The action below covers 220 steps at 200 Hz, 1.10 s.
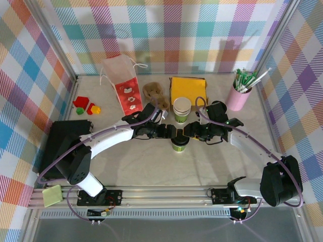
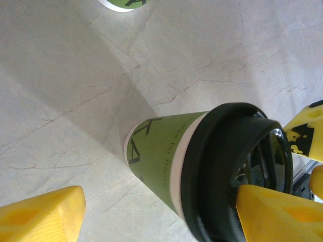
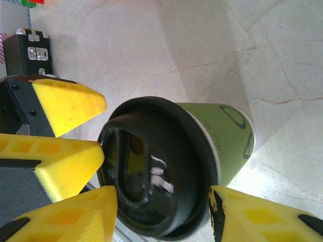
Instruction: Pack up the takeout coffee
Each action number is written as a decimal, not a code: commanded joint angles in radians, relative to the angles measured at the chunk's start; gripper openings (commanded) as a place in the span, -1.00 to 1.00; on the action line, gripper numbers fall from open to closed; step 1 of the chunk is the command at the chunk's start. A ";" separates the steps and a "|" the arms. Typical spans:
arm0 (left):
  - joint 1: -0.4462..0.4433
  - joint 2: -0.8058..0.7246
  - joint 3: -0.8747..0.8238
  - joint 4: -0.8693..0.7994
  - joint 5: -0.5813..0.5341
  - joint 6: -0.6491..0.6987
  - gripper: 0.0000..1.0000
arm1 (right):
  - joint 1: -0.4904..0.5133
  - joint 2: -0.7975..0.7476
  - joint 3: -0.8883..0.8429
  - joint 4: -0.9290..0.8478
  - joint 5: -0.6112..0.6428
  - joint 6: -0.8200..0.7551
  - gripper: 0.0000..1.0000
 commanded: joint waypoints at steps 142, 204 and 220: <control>-0.003 0.008 -0.077 -0.007 -0.027 0.021 0.35 | 0.014 0.077 -0.016 -0.009 0.036 -0.039 -0.07; -0.003 0.008 -0.137 0.021 -0.019 0.015 0.31 | 0.014 0.075 -0.089 -0.008 0.133 -0.064 -0.18; -0.004 0.009 -0.149 0.026 -0.019 0.011 0.30 | 0.014 0.089 -0.125 0.002 0.158 -0.054 -0.18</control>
